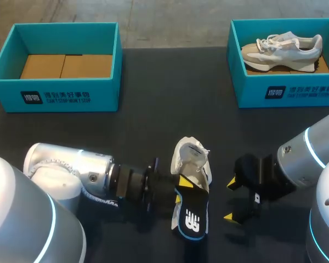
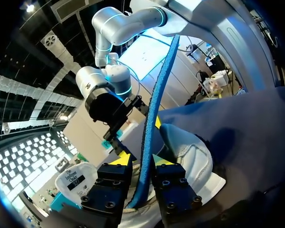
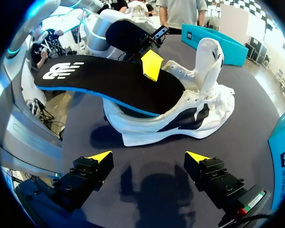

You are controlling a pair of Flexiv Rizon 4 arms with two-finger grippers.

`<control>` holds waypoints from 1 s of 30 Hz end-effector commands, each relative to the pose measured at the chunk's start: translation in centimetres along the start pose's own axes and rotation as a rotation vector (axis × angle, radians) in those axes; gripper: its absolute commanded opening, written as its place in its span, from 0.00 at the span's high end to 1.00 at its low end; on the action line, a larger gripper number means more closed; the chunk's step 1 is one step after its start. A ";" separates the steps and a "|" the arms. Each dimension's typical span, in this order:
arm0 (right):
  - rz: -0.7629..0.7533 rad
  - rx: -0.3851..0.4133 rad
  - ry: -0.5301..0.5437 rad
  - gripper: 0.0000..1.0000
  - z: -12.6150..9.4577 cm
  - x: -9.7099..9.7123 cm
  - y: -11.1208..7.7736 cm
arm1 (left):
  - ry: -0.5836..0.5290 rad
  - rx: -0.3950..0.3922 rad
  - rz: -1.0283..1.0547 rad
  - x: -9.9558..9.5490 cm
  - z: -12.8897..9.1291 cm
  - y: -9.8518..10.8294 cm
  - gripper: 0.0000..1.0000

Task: Take the shoe out of the shoebox, open the shoe tongue, remove and reinsert the insole, then place the shoe into the shoebox

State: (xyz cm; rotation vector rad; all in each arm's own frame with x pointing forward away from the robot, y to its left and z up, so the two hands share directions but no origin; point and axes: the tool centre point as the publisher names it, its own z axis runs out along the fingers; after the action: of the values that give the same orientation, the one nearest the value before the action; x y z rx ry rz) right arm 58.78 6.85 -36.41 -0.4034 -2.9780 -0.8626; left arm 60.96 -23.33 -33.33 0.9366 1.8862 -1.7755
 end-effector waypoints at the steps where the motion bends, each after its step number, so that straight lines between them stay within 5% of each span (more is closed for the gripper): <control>1: 0.000 0.000 -0.002 0.00 -0.1 0.2 0.0 | 0.016 -0.024 0.004 -0.2 -0.1 -0.8 0.75; 30: 0.000 0.000 -0.002 0.00 -0.1 0.2 0.0 | 0.173 -0.155 -0.007 -0.2 1.8 -2.1 0.76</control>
State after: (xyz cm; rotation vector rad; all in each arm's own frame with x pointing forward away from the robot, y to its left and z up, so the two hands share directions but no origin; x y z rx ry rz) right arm 58.78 6.85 -36.41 -0.4034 -2.9780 -0.8626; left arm 59.21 -24.39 -31.84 1.0493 2.0883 -1.5794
